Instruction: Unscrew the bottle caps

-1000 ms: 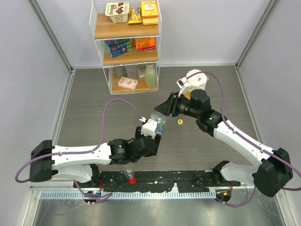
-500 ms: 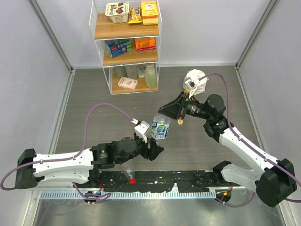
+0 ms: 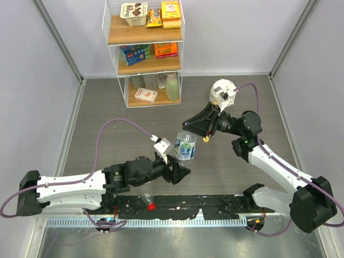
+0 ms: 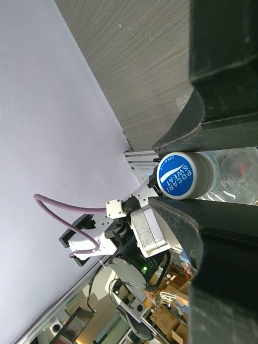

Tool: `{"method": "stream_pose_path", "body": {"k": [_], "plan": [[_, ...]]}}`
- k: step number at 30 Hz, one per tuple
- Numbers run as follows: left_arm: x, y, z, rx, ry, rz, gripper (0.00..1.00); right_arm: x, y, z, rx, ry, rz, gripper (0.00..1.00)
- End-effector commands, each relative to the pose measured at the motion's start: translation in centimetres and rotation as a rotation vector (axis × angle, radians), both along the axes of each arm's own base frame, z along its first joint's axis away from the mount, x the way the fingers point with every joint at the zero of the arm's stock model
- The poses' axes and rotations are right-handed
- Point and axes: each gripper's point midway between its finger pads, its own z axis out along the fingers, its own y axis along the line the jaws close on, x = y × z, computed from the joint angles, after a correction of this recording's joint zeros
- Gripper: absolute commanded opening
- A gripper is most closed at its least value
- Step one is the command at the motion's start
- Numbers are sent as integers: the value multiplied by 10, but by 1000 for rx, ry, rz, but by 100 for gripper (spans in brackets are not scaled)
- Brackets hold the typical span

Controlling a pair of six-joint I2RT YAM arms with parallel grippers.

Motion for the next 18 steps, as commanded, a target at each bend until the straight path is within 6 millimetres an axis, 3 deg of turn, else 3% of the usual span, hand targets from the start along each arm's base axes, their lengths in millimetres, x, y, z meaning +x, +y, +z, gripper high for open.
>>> {"method": "stream_pose_path", "body": {"k": [1,5,6,10,14,18], "plan": [[-4,2,-2,18,-16,-22,0,10,-6,23,41,-39,-82,5],[0,5,-6,35,-15,4,0,12,-7,30,54,-38,-93,35],[1,6,-7,40,-14,14,0,13,-7,30,56,-33,-96,48],[3,8,-9,61,-10,32,0,15,-6,40,67,-28,-100,80],[9,12,-15,101,-8,67,0,23,-7,39,39,-10,-146,92],[16,16,-17,123,-6,118,0,44,-10,20,-61,73,-260,95]]}}
